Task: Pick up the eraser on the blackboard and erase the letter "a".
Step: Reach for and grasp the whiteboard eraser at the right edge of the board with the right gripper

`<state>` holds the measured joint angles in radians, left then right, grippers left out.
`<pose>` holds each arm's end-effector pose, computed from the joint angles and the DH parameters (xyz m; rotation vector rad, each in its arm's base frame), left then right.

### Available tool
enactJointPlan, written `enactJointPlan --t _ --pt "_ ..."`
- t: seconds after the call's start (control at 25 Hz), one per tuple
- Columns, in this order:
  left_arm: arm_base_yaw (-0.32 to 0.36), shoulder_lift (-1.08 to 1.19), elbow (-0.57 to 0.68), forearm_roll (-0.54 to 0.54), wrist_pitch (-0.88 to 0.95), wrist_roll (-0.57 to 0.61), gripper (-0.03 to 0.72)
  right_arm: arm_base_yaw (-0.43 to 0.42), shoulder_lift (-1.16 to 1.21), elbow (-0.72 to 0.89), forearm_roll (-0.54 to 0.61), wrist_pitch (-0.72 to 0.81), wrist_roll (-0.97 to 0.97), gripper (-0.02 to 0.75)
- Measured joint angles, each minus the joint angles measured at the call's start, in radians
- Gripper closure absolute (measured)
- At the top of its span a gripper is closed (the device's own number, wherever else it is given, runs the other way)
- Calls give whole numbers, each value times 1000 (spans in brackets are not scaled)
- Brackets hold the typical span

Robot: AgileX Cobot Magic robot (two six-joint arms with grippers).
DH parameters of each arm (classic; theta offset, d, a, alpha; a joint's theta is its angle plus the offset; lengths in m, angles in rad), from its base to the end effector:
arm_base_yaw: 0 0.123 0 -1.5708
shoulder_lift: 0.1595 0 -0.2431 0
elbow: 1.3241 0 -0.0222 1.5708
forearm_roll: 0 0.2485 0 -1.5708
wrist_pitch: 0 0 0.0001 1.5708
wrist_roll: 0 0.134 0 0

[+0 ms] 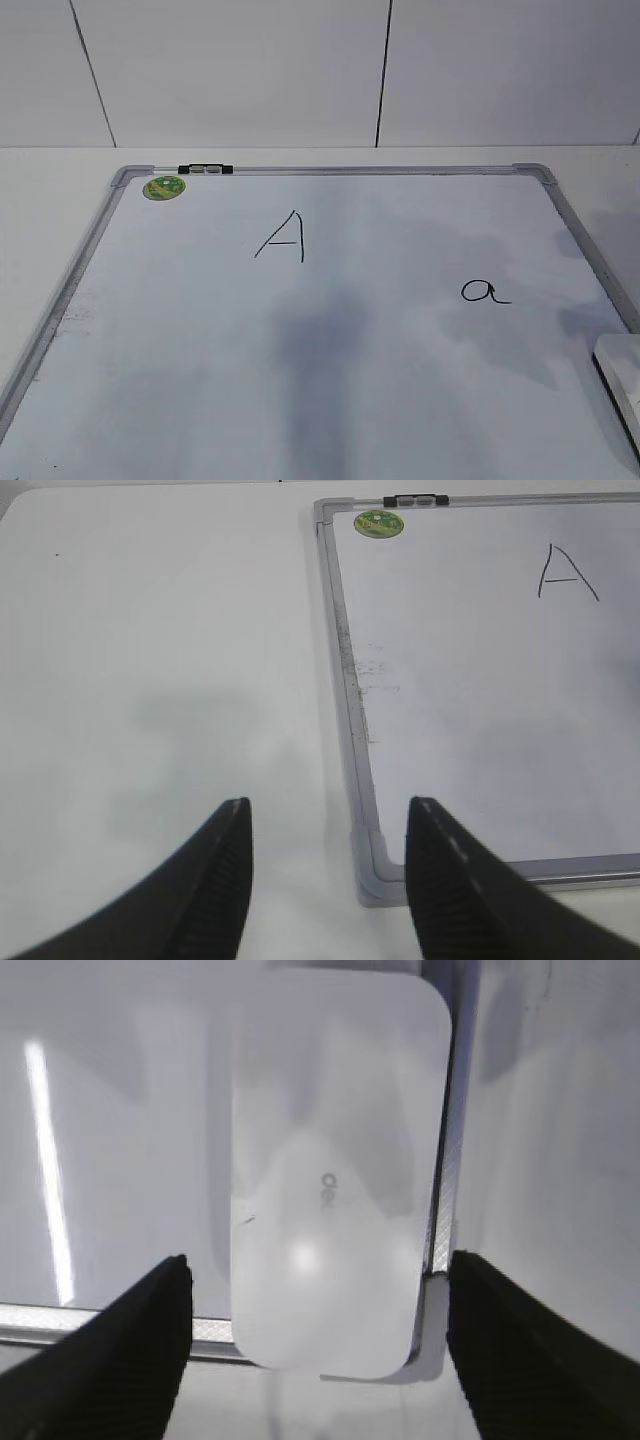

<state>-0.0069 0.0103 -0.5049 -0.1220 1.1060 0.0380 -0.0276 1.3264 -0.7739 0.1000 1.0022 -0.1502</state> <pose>0.0712 -0.0151 0.2528 0.0556 2.0904 -0.1284 0.2256 0.0051 0.1408 -0.1106 3.0268 0.1175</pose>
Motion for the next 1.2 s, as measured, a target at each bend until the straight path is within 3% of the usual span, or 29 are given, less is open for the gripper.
enactJointPlan --t 1.2 --pt "0 0 0 0 0 0 317 28 171 -4 -12 -107 -15 111"
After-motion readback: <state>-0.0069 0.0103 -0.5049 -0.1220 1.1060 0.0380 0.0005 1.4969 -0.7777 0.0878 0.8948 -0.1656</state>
